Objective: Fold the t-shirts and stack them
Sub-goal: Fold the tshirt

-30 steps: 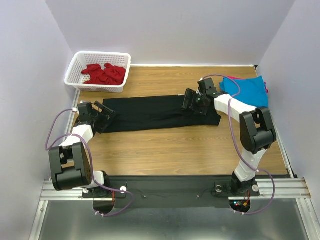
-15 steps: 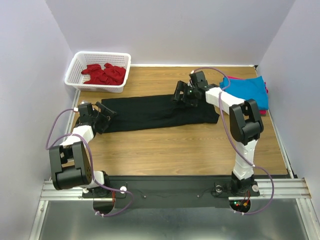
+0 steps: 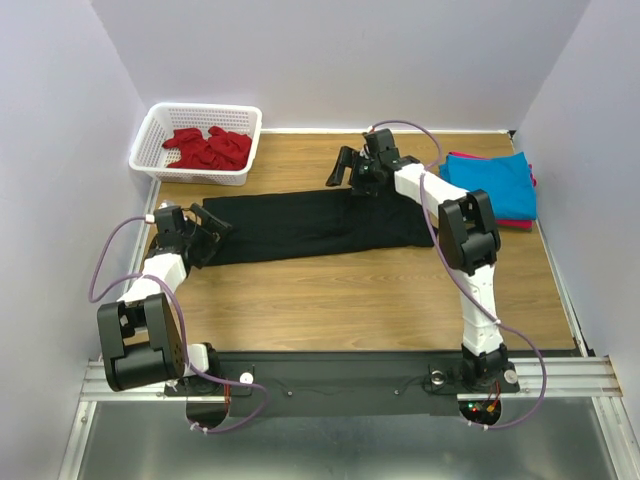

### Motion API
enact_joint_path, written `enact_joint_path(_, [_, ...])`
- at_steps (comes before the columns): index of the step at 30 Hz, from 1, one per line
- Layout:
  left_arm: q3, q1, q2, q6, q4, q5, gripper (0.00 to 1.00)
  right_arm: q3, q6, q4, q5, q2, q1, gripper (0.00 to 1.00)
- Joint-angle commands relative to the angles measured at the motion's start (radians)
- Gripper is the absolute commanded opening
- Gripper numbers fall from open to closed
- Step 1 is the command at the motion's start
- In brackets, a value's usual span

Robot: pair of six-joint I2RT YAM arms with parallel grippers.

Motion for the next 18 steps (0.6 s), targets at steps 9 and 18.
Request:
enact_joint_path(9, [0.074, -0.09, 0.037, 0.013, 0.026, 0.002, 0.98, -0.278, -0.094, 0.027, 0.175, -0.355, 0.008, 1.0])
enact_joint_path(18, [0.224, -0.17, 0.302, -0.004, 0.054, -0.062, 0.98, -0.582, -0.059, 0.029, 0.203, -0.471, 0.008, 1.0])
